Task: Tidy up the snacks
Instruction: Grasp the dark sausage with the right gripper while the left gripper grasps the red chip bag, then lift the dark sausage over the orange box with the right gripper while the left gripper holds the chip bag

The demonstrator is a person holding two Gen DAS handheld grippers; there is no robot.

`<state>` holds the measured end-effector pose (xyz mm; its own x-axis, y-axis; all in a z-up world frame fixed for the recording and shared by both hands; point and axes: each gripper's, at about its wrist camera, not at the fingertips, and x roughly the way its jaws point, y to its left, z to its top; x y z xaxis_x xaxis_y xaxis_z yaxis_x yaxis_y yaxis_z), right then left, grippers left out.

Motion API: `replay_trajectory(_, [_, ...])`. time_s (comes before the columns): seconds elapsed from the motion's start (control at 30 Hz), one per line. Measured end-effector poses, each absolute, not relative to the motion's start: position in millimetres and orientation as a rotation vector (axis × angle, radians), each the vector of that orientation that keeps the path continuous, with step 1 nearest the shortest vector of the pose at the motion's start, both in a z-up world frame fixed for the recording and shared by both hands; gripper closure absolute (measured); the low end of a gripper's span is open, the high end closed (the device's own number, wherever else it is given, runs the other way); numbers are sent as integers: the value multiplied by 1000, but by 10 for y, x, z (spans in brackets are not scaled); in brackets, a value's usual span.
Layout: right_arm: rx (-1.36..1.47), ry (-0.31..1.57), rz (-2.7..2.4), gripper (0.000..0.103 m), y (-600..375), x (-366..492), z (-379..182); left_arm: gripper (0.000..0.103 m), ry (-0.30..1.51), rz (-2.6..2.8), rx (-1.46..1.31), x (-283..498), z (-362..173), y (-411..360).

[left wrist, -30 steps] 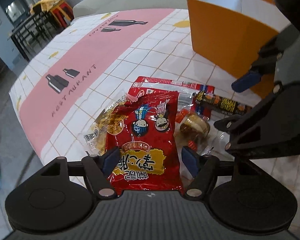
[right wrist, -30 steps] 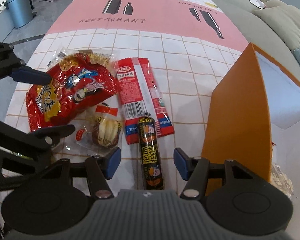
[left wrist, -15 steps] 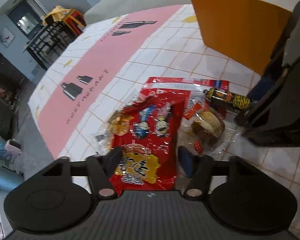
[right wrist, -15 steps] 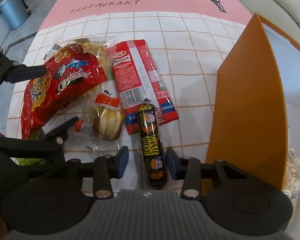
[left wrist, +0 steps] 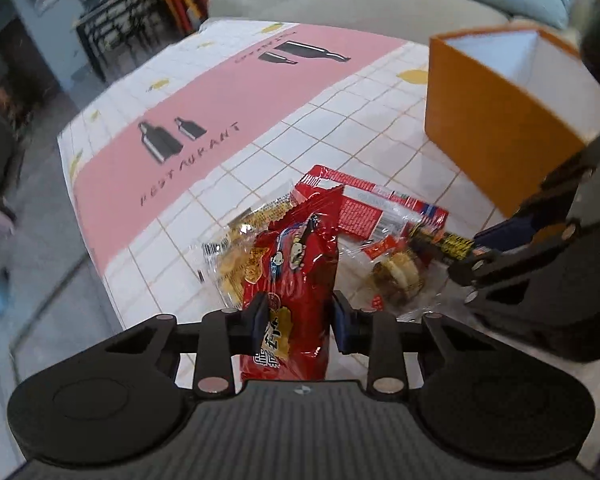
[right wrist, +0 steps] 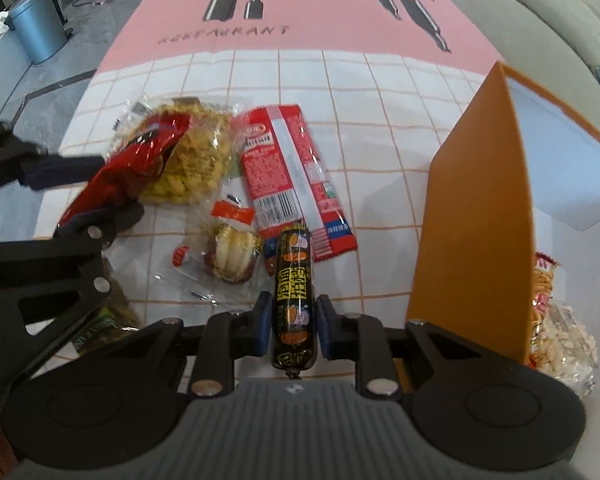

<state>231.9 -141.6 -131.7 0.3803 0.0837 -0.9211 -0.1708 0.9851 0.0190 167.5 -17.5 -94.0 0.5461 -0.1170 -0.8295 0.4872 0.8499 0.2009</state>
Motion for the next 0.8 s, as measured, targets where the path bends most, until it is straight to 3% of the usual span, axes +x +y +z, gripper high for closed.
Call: replay_trajectory(0.8, [-106,1015,139,83,-1135,1579,-517,75,867,-381,201,1260,-186,224])
